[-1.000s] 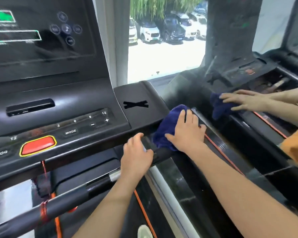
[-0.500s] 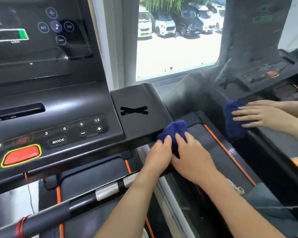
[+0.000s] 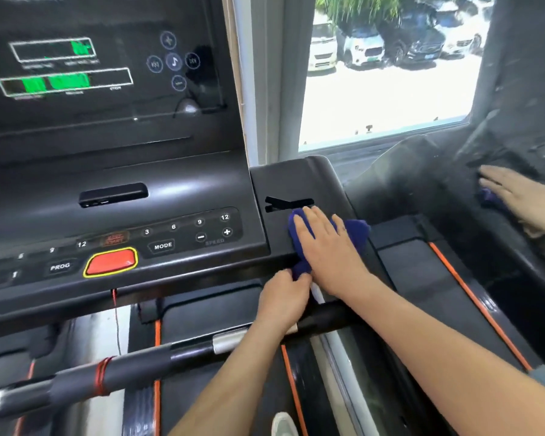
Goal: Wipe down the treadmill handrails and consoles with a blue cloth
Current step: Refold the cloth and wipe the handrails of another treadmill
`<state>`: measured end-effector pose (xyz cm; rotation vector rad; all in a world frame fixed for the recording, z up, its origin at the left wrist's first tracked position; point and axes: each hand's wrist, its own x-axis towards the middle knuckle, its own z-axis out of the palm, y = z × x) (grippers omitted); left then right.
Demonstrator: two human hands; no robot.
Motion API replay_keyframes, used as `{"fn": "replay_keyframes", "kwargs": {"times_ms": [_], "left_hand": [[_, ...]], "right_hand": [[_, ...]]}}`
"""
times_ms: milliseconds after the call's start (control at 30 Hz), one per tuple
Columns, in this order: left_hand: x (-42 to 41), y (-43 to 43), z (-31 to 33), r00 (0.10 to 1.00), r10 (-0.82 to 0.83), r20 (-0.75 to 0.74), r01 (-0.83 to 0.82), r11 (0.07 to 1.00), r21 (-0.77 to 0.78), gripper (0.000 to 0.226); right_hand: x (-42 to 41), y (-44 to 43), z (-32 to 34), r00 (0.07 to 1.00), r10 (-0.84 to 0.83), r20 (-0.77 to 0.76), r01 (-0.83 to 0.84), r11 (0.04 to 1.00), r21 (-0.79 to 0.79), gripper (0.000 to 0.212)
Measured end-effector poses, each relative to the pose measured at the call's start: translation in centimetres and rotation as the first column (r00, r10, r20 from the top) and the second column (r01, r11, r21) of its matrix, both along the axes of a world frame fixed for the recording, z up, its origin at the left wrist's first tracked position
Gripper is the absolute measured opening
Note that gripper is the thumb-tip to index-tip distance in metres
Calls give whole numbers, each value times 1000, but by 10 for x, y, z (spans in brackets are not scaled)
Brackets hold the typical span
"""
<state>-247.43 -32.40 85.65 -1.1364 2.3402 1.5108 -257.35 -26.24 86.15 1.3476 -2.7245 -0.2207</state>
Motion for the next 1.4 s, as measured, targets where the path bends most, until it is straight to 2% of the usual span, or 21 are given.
{"fn": "replay_keyframes", "kwargs": {"times_ms": [67, 133, 200, 300, 400, 467, 567, 700, 800, 867, 967, 1000, 1067, 1100, 1167, 1200, 1233, 1267, 1333, 1367, 1400], "left_hand": [[26, -13, 0, 999, -12, 38, 20, 971, -236, 31], [49, -30, 1, 1000, 21, -11, -23, 944, -330, 26], [63, -43, -2, 997, 3, -77, -32, 925, -379, 23], [67, -43, -3, 978, -124, -169, 40, 903, -428, 22], [65, -27, -3, 947, -245, -208, 143, 900, -411, 27], [67, -14, -3, 916, -360, -177, 258, 866, -428, 35], [81, -6, 2, 864, -469, -185, 334, 807, -487, 38], [124, -23, 9, 903, -383, -195, 233, 818, -526, 25], [172, -55, 10, 952, -262, -156, 121, 792, -598, 33], [204, -78, 10, 975, -179, -134, 49, 756, -653, 30], [250, -107, 8, 989, -37, -143, -67, 753, -655, 32], [265, -115, 7, 987, -6, -163, -98, 777, -622, 38], [295, -132, 5, 970, 35, -242, -164, 826, -539, 42], [309, -141, 5, 958, 55, -283, -199, 836, -511, 41], [335, -158, 5, 932, 93, -350, -261, 842, -472, 36], [350, -168, 5, 919, 112, -379, -292, 840, -458, 35], [365, -177, 7, 907, 134, -398, -320, 834, -449, 33], [380, -187, 8, 901, 152, -405, -343, 824, -452, 32], [409, -207, 11, 907, 174, -384, -358, 799, -484, 30], [421, -215, 10, 916, 172, -361, -349, 786, -510, 30], [434, -223, 9, 929, 174, -327, -335, 772, -541, 31]], "right_hand": [[22, -11, -9, 1000, -4, 25, 6, 995, -102, 85], [44, -20, -13, 996, -24, 89, 39, 983, -181, 87], [58, -15, -12, 987, -26, 157, 67, 961, -268, 88], [61, 26, -11, 976, -81, 204, 154, 917, -369, 74], [60, 60, -12, 972, -96, 212, 178, 894, -410, 38], [66, 63, -15, 953, -66, 295, 193, 884, -426, 20], [90, 59, -21, 927, 29, 373, 174, 849, -498, 29], [131, 25, -16, 925, 118, 361, 104, 836, -539, 30], [174, -26, -10, 890, 151, 430, 58, 898, -436, 22], [206, -58, -7, 857, 220, 466, 9, 898, -441, 16], [233, -87, -4, 814, 176, 554, 104, 894, -436, 19], [235, -90, 2, 742, 147, 654, 223, 866, -448, 21], [247, -95, 26, 482, 248, 841, 493, 717, -494, 19], [256, -100, 38, 445, 328, 833, 566, 618, -545, 17], [282, -121, 60, 580, 415, 701, 506, 491, -709, 15], [296, -138, 63, 671, 412, 617, 400, 499, -769, 15], [308, -158, 59, 750, 383, 539, 259, 580, -772, 14], [320, -178, 50, 809, 336, 483, 109, 722, -684, 16], [346, -211, 22, 896, 151, 418, -41, 965, -261, 25], [356, -222, 12, 921, 73, 382, -37, 994, -102, 28], [367, -234, 6, 918, 36, 395, -16, 998, -54, 27]]}}
